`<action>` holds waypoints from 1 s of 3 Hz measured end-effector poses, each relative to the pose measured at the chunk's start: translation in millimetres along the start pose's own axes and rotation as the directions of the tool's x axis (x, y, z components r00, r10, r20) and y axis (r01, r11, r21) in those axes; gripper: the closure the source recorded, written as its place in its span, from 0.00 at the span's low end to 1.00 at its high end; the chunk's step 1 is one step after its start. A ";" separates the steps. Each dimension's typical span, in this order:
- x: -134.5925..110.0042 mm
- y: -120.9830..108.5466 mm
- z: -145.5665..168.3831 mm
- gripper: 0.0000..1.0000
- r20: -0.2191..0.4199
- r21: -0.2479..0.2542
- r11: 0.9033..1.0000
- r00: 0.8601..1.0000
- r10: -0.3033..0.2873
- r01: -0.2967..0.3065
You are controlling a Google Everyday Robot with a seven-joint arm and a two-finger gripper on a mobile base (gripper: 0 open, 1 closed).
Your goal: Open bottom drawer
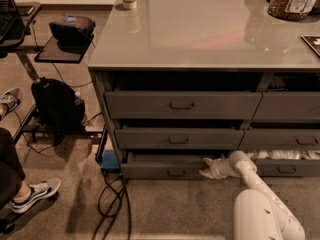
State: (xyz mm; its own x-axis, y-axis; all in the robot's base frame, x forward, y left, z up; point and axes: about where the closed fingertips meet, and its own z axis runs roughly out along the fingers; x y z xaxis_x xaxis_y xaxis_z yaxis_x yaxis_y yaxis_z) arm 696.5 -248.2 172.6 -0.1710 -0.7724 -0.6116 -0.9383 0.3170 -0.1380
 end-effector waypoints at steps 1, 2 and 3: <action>5.7 20.5 -1.6 1.00 -0.021 -0.028 1.000 1.000 -0.014 0.013; 22.8 22.2 -52.7 1.00 -0.069 0.034 0.998 0.996 -0.057 0.060; 30.7 23.4 -79.4 1.00 -0.089 0.071 0.995 0.994 -0.061 0.068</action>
Offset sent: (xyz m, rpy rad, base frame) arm -0.1993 0.0209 0.0086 -0.0812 0.0899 0.1840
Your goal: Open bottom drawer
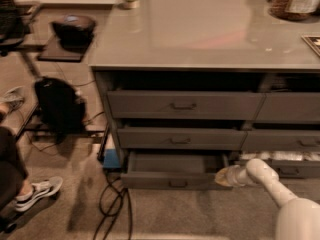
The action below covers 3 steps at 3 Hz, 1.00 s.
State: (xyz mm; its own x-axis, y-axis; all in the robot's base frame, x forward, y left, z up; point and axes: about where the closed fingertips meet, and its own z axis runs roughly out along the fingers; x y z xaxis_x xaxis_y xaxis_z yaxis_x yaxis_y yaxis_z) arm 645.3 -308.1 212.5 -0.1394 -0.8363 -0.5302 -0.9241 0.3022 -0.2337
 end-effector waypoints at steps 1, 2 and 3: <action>-0.1 0.3 -0.4 1.00 0.000 0.000 1.000 1.000 0.000 0.000; -0.1 0.3 -0.3 0.81 0.000 0.000 1.000 1.000 0.000 0.000; -0.5 0.3 -0.3 0.58 0.001 0.000 1.000 1.000 -0.001 0.001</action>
Offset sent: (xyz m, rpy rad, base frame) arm -0.0004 0.0000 0.0003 0.0000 0.0000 0.0000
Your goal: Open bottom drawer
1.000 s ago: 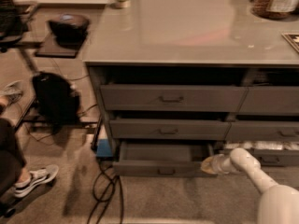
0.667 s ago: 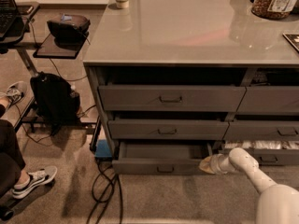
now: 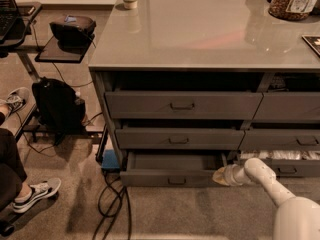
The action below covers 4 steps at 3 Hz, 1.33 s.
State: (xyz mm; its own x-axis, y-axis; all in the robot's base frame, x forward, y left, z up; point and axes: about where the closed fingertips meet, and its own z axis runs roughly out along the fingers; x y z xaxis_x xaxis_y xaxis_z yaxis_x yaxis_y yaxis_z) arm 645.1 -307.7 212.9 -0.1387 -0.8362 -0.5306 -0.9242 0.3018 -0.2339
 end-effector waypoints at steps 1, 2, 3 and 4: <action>-4.1 -0.8 0.6 0.35 0.006 0.000 1.000 1.000 -0.005 0.005; -20.5 -8.3 -6.8 0.12 0.014 0.027 0.999 1.000 -0.022 0.022; -39.4 -13.4 -15.2 0.00 0.020 0.042 0.998 0.998 -0.051 0.050; -50.4 -15.9 -20.9 0.19 0.033 0.055 0.997 0.997 -0.064 0.062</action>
Offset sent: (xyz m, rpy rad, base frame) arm 0.0179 0.0181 0.0474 -0.0063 -0.0895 0.0015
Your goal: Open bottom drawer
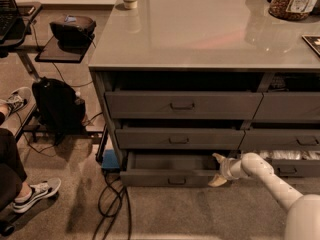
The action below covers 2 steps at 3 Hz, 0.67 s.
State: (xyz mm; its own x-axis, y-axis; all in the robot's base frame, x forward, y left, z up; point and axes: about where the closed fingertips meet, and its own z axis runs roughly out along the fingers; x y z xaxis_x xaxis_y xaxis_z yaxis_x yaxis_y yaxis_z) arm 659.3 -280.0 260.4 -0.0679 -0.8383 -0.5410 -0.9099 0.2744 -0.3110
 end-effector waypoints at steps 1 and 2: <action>-2.2 -4.6 -0.7 0.43 0.020 0.008 1.000 1.000 0.013 -0.013; 2.9 -15.3 4.7 0.72 0.049 0.029 0.998 0.997 0.054 -0.055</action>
Offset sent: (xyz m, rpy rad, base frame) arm 0.0278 -0.0205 0.0057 0.0877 -0.0324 -0.0853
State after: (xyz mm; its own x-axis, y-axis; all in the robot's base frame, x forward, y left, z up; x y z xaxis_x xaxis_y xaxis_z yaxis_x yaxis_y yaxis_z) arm 675.0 -284.3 259.9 -0.0969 -0.7983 -0.5944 -0.8925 0.3341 -0.3031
